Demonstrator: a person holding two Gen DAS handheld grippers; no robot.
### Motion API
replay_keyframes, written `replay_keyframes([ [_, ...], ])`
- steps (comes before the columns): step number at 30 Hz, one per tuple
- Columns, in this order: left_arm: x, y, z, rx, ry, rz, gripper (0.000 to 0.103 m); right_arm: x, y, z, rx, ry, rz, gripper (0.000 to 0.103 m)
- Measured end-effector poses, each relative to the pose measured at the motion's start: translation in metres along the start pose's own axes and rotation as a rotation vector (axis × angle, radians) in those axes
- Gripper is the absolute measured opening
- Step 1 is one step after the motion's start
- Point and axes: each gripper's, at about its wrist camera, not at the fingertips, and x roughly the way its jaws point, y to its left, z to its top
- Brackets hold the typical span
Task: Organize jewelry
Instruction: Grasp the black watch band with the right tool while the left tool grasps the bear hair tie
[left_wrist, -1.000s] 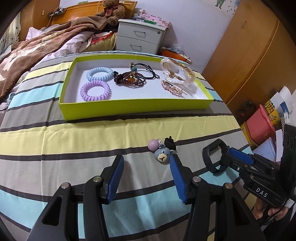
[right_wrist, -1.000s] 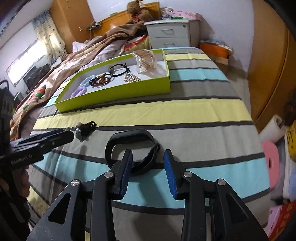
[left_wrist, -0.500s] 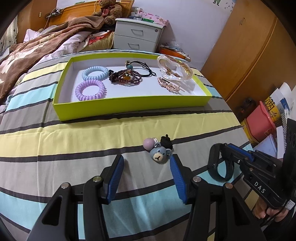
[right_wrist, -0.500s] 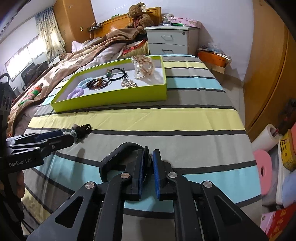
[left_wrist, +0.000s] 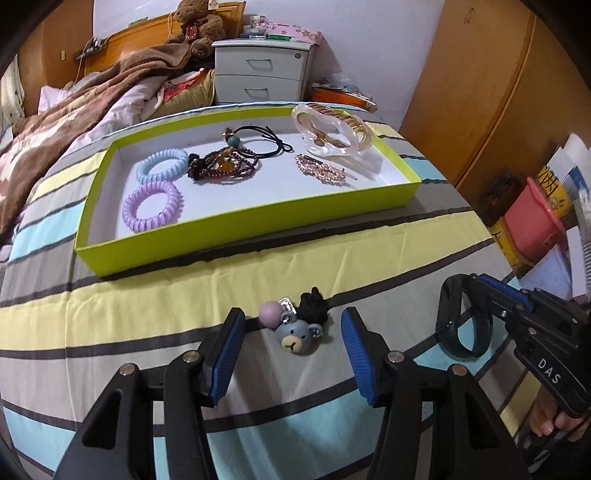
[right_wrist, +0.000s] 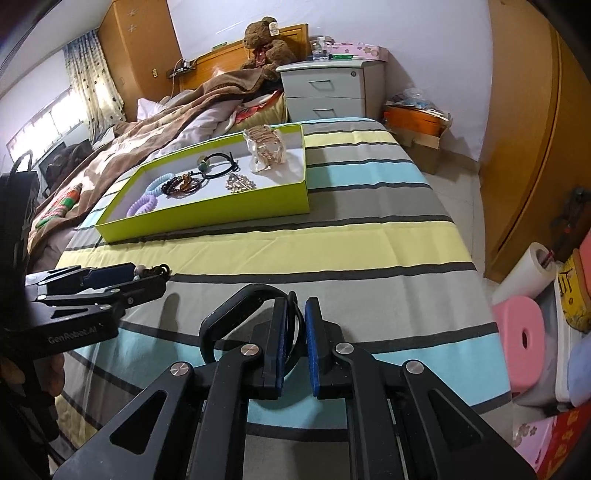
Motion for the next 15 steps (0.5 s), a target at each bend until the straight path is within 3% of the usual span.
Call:
replay_keyframes([
  [6,0.0027,-0.0087,-0.0013,0.047,-0.009,0.067,0.055,-0.0006,0.0017,0.0004,-0.003,-0.006,0.014,0.01],
  [10,0.0011,-0.0081,-0.0008,0.046,-0.011,0.068,0.04,-0.0005,0.0018,0.0006,-0.002,-0.008,0.013,0.01],
  [15,-0.0009,-0.0072,-0.0018,0.048,-0.012,0.075,0.035,-0.0001,0.0024,0.0011,-0.005,-0.01,0.014,0.01],
])
